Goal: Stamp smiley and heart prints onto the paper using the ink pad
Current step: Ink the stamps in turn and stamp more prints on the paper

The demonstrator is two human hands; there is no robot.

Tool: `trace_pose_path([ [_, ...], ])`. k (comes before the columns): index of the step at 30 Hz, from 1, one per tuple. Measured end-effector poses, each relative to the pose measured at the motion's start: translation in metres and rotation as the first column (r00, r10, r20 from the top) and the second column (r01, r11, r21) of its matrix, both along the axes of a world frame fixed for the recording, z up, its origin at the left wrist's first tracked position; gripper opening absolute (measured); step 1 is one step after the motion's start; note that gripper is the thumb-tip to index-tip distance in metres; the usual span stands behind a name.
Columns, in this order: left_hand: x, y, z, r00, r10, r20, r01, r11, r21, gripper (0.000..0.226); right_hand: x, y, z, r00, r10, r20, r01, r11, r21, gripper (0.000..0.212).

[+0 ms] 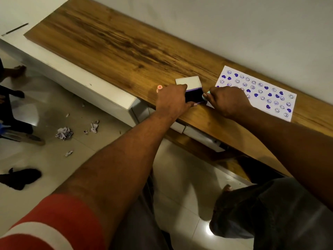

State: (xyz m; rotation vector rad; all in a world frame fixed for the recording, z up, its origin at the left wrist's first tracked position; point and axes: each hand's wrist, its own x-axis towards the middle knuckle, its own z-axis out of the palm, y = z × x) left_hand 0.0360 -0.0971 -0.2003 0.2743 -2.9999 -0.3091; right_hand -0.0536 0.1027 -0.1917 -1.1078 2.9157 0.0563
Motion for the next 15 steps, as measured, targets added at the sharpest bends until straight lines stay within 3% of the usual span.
trace_pose_path([
  [3,-0.005,0.004,0.002,0.998,0.032,0.056,-0.032,0.999,-0.012,0.064,-0.001,-0.011,0.005,0.998,0.062,-0.004,-0.061,0.998,0.012,0.052],
  [6,-0.009,0.006,0.002,0.994,0.076,0.083,-0.08,0.996,0.045,0.061,-0.003,-0.023,0.024,0.989,0.108,-0.103,-0.107,0.994,0.015,0.05],
  [8,-0.011,0.007,0.004,0.992,0.095,0.088,-0.1,0.993,0.062,0.061,-0.01,-0.031,0.046,0.972,0.042,-0.233,-0.072,0.99,-0.121,0.052],
  [11,-0.012,0.007,0.003,0.987,0.117,0.109,-0.128,0.987,0.099,0.064,-0.01,-0.042,0.067,0.874,-0.102,-0.475,-0.056,0.95,-0.307,0.048],
  [13,-0.012,0.009,0.004,0.985,0.129,0.111,-0.14,0.985,0.099,0.061,0.002,-0.044,0.05,0.936,-0.03,-0.35,-0.058,0.969,-0.238,0.044],
  [15,-0.013,0.011,0.004,0.984,0.135,0.112,-0.147,0.983,0.107,0.062,0.017,-0.037,0.016,0.994,0.014,-0.107,-0.015,1.0,-0.008,0.039],
])
